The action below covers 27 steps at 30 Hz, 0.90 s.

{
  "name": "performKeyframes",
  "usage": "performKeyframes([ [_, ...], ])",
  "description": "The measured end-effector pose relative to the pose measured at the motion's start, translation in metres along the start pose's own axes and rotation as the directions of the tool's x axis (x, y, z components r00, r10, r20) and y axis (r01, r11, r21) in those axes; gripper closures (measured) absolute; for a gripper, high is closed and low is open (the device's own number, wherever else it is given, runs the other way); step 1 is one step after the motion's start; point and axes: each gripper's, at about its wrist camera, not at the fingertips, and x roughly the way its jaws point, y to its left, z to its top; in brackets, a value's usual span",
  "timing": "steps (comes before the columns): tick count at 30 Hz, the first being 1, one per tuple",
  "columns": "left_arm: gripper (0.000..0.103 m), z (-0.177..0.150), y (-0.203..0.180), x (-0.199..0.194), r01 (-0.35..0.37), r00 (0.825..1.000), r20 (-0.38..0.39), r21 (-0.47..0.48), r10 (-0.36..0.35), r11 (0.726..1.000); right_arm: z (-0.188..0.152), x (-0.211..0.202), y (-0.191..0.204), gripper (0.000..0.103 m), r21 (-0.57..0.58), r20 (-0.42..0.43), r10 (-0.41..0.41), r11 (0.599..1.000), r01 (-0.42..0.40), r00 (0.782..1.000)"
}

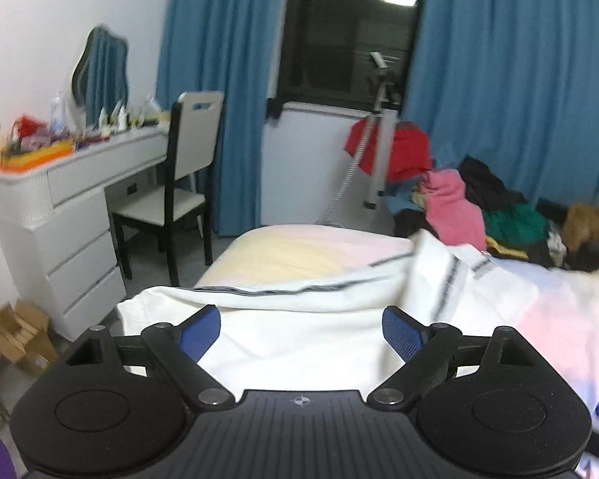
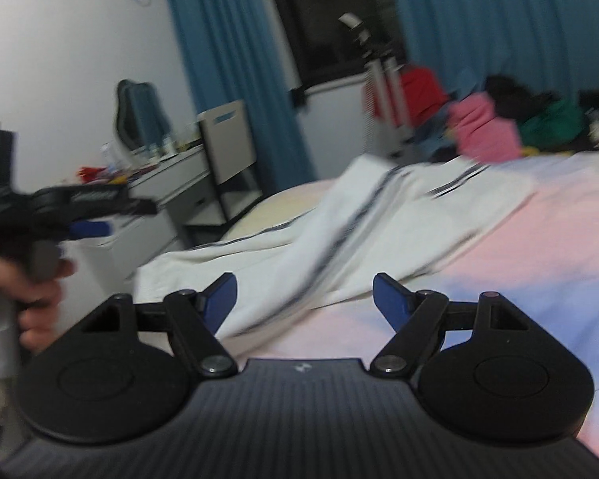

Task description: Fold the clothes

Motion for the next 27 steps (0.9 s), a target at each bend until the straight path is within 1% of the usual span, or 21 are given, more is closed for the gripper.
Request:
performKeyframes([
  [1, 0.008, -0.005, -0.014, -0.007, 0.015, 1.0, 0.001, 0.011, -0.015, 1.0, 0.001, -0.005, -0.009, 0.025, -0.008, 0.014, -0.027, 1.0, 0.027, 1.0],
  [4, 0.008, -0.02, -0.058, -0.016, 0.085, 0.996, -0.002, 0.026, -0.085, 0.996, -0.002, -0.007, -0.032, 0.025, -0.006, 0.032, -0.083, 0.996, 0.084, 0.996],
  [5, 0.008, -0.025, -0.07, -0.014, 0.098, 0.995, -0.003, 0.034, -0.097, 0.995, -0.004, -0.008, -0.04, 0.025, -0.002, 0.036, -0.099, 0.995, 0.099, 0.994],
  [9, 0.008, -0.035, -0.116, 0.02, 0.136, 0.991, -0.018, 0.072, -0.135, 0.988, -0.011, -0.012, -0.073, 0.025, 0.014, 0.055, -0.161, 0.987, 0.16, 0.985],
  [10, 0.008, -0.035, -0.123, 0.037, 0.13, 0.991, -0.02, 0.076, -0.129, 0.989, -0.013, -0.012, -0.081, 0.025, 0.021, 0.058, -0.173, 0.985, 0.172, 0.983],
  [12, 0.008, -0.036, -0.138, 0.069, 0.119, 0.993, -0.025, 0.084, -0.117, 0.989, -0.02, -0.003, -0.085, 0.025, 0.062, 0.05, -0.166, 0.985, 0.162, 0.985],
  [13, 0.008, -0.033, -0.141, 0.089, 0.105, 0.994, -0.026, 0.093, -0.103, 0.99, -0.015, -0.004, -0.091, 0.025, 0.069, 0.045, -0.164, 0.985, 0.161, 0.985],
  [14, 0.008, -0.029, -0.144, 0.109, 0.091, 0.996, -0.027, 0.102, -0.089, 0.991, -0.017, -0.001, -0.093, 0.026, 0.063, 0.04, -0.166, 0.985, 0.163, 0.985],
  [17, 0.008, -0.015, -0.152, 0.167, 0.05, 0.999, -0.012, 0.12, -0.049, 0.991, -0.019, 0.007, -0.111, 0.026, 0.044, 0.046, -0.188, 0.982, 0.186, 0.981],
  [19, 0.008, -0.003, -0.152, 0.207, 0.035, 0.999, -0.002, 0.118, -0.035, 0.992, -0.024, 0.013, -0.123, 0.026, 0.056, 0.046, -0.205, 0.978, 0.202, 0.978],
  [21, 0.008, 0.011, -0.153, 0.245, 0.008, 1.0, 0.009, 0.104, -0.009, 0.995, -0.027, 0.025, -0.134, 0.026, 0.094, 0.031, -0.221, 0.971, 0.218, 0.975],
  [22, 0.01, 0.017, -0.153, 0.264, -0.004, 1.0, 0.014, 0.096, 0.003, 0.995, -0.029, 0.031, -0.14, 0.026, 0.113, 0.023, -0.23, 0.968, 0.226, 0.973],
  [24, 0.016, 0.027, -0.154, 0.291, 0.0, 1.0, 0.009, 0.069, -0.001, 0.998, -0.032, 0.045, -0.151, 0.026, 0.148, 0.016, -0.228, 0.963, 0.223, 0.974],
  [26, 0.027, 0.033, -0.156, 0.311, 0.022, 1.0, 0.004, 0.051, -0.022, 0.998, -0.037, 0.059, -0.159, 0.026, 0.157, 0.01, -0.225, 0.963, 0.221, 0.974],
  [27, 0.03, 0.035, -0.157, 0.319, 0.036, 0.999, 0.004, 0.047, -0.036, 0.998, -0.04, 0.065, -0.161, 0.026, 0.15, 0.0, -0.233, 0.961, 0.231, 0.972],
])
